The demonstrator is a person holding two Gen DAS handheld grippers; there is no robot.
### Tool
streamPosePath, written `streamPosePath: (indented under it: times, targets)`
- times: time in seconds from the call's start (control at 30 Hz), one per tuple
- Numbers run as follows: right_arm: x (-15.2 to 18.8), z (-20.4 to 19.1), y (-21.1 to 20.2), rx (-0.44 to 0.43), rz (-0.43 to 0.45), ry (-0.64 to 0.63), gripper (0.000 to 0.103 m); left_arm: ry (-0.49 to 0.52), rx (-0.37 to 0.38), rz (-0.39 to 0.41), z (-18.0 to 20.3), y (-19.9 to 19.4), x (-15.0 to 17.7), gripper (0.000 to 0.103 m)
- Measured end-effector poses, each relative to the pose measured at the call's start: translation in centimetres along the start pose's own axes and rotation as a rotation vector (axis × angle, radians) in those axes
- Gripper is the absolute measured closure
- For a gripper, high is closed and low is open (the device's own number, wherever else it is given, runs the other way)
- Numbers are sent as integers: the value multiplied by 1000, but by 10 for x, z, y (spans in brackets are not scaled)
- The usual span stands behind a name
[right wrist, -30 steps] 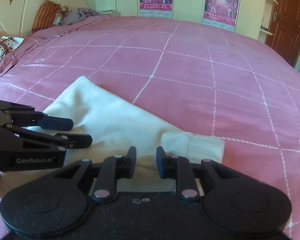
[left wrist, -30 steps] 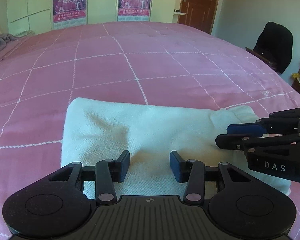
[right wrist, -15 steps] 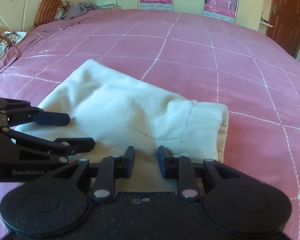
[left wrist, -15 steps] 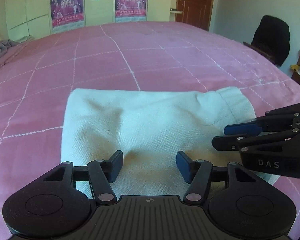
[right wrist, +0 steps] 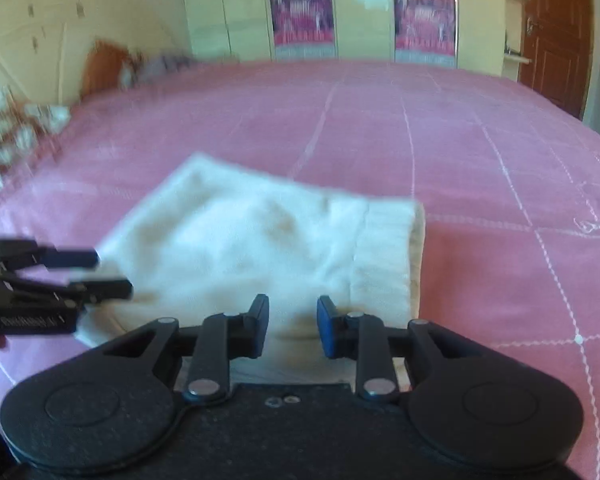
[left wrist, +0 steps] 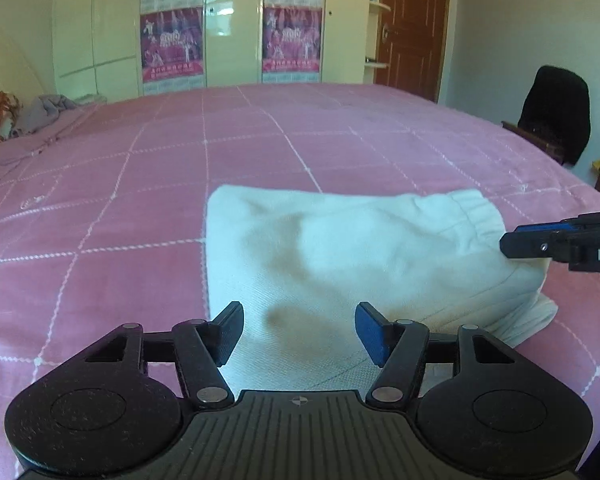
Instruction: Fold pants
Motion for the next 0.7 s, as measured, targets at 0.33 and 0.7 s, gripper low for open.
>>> streamPosePath:
  times: [0.33, 0.7]
  targets:
    - [44, 96, -49, -77, 139, 551, 54, -17, -4, -37, -29, -20, 49, 41]
    - [39, 65, -16, -186, 91, 522, 70, -56, -71, -61, -36, -8, 62, 41]
Point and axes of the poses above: each gripper's, at about its wrist camera, not at the fingertips, and y roughly the way its jaws point, z to its right, x to its underside, the point moved 7 cm from there along y, roughly the way its jaws point, and after that the axes turned 2 degrees about z, right-handed, at the moved point
